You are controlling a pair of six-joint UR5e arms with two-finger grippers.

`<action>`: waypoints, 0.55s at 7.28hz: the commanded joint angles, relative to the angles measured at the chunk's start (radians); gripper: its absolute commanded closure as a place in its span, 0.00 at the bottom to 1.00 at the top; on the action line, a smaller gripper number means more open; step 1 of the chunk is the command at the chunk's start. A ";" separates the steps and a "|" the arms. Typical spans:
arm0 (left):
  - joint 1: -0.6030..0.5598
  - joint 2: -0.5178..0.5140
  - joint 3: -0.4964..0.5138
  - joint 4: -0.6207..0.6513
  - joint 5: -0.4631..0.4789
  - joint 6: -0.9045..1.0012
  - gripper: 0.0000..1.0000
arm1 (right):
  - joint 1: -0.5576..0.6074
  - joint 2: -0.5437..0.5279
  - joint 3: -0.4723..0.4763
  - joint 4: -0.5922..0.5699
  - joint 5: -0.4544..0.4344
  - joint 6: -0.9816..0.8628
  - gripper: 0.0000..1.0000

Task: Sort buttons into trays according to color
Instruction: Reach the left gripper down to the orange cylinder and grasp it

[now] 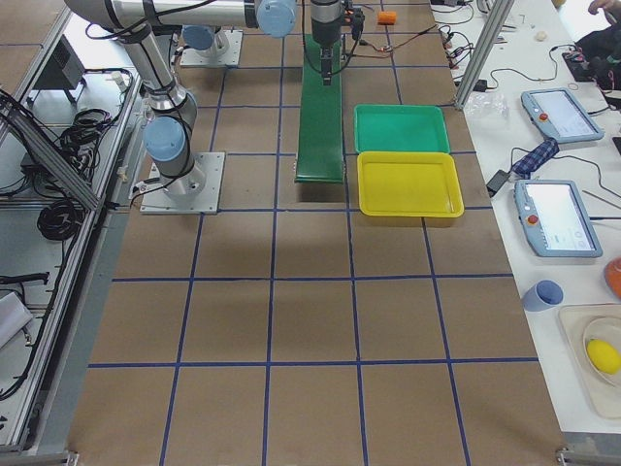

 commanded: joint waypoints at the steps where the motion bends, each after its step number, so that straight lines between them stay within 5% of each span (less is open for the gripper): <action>1: 0.033 0.026 -0.002 -0.014 -0.033 0.004 0.00 | -0.002 0.007 0.000 0.026 0.005 -0.002 0.00; 4: 0.129 -0.101 0.045 0.092 -0.028 0.108 0.00 | -0.003 0.013 0.001 0.017 0.017 -0.001 0.00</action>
